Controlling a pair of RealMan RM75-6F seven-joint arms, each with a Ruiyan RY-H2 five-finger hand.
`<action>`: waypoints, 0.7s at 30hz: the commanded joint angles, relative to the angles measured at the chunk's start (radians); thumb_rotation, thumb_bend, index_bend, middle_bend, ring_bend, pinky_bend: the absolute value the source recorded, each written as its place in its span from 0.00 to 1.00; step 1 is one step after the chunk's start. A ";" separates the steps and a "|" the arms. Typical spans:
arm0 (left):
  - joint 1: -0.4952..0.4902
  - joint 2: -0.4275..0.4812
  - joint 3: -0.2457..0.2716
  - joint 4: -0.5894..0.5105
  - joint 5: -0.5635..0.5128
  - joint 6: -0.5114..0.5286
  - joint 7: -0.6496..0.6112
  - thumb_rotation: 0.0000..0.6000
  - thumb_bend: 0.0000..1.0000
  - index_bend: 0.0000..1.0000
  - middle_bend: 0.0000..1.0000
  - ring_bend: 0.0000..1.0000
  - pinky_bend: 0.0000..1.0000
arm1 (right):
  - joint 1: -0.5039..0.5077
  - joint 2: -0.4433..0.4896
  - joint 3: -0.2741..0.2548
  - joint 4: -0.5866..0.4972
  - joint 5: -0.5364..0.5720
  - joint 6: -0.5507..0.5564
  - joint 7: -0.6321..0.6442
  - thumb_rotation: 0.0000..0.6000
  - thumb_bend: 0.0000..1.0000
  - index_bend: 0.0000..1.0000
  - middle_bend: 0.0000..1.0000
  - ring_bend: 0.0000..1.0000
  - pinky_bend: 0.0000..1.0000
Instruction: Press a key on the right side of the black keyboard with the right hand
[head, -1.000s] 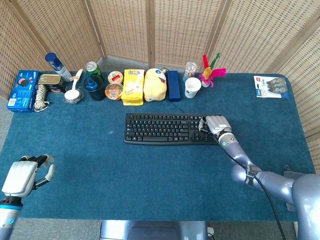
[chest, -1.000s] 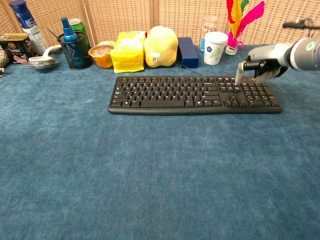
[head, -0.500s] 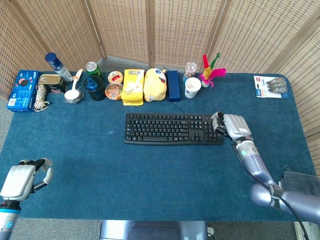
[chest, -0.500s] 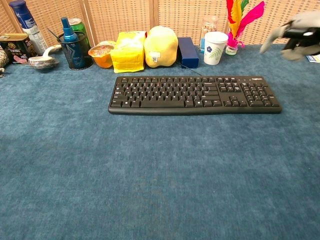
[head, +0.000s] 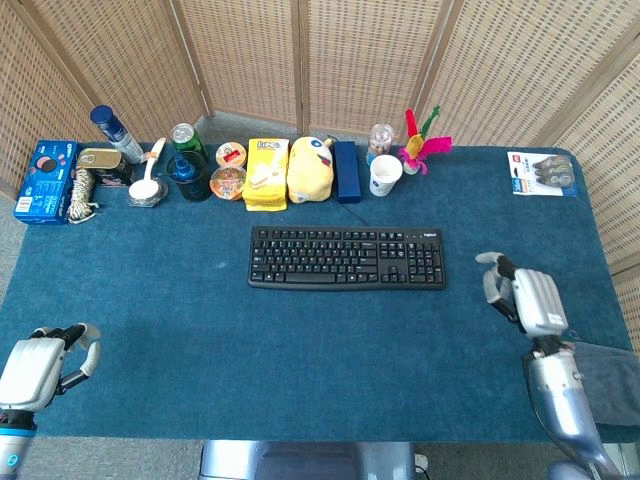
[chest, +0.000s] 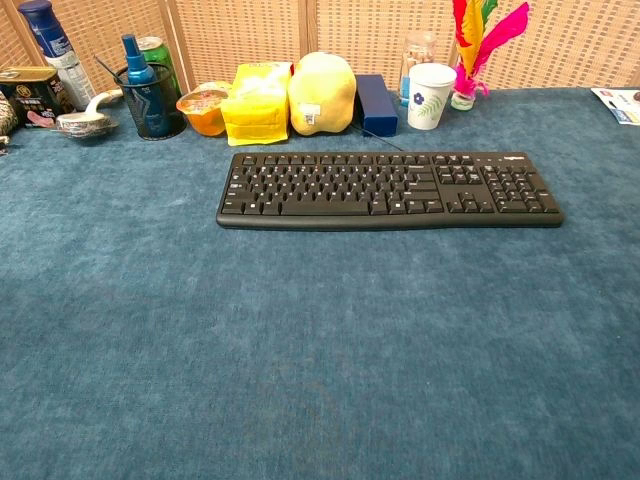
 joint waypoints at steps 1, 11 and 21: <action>0.000 -0.002 0.000 0.000 0.001 -0.001 0.001 0.06 0.43 0.40 0.51 0.50 0.36 | -0.048 -0.003 -0.019 0.003 -0.036 0.037 0.001 0.00 0.59 0.30 0.58 0.65 0.70; -0.011 -0.009 -0.011 -0.006 0.006 -0.011 0.007 0.06 0.43 0.40 0.51 0.50 0.36 | -0.097 0.000 0.008 0.003 -0.067 0.030 -0.011 0.00 0.59 0.30 0.57 0.64 0.69; -0.020 -0.017 -0.015 -0.007 0.006 -0.023 0.016 0.06 0.43 0.40 0.51 0.50 0.36 | -0.126 -0.006 0.031 -0.002 -0.086 0.018 -0.023 0.00 0.59 0.30 0.56 0.64 0.68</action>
